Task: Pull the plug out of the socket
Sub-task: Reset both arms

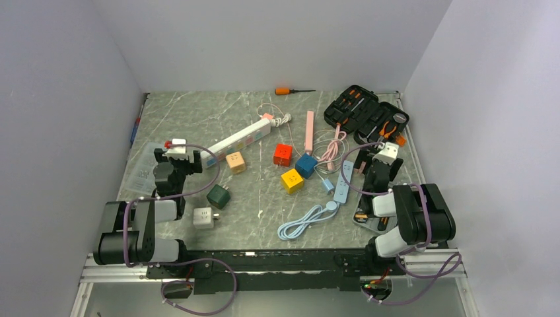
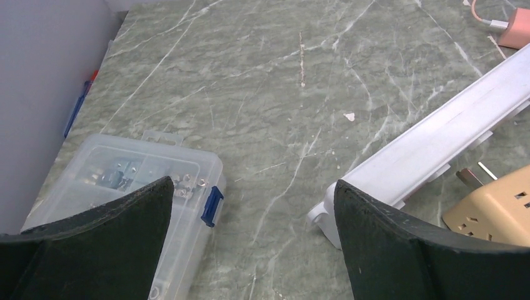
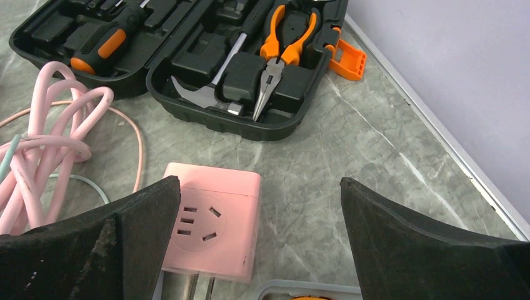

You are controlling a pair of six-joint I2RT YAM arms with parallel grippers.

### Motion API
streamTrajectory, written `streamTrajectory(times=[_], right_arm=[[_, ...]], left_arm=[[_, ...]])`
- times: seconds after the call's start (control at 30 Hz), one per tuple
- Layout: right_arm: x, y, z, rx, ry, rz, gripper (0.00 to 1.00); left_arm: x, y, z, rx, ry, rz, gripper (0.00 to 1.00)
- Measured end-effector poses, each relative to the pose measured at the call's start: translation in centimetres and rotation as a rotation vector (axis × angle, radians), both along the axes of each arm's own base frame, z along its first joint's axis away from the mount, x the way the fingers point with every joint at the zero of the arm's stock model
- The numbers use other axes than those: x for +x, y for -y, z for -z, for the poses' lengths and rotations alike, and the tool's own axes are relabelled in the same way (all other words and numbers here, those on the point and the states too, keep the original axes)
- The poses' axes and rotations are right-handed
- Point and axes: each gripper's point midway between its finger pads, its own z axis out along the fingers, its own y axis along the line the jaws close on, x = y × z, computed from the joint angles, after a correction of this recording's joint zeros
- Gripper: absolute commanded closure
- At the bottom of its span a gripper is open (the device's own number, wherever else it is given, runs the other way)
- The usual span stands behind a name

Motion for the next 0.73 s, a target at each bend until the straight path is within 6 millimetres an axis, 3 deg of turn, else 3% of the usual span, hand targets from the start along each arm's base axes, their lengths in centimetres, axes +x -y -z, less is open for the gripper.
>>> streamTrajectory(times=[0.73], right_arm=[[0.06, -0.02, -0.02, 0.005, 0.003, -0.006, 0.00]], left_arm=[[-0.10, -0.16, 0.34, 0.000, -0.014, -0.010, 0.01]])
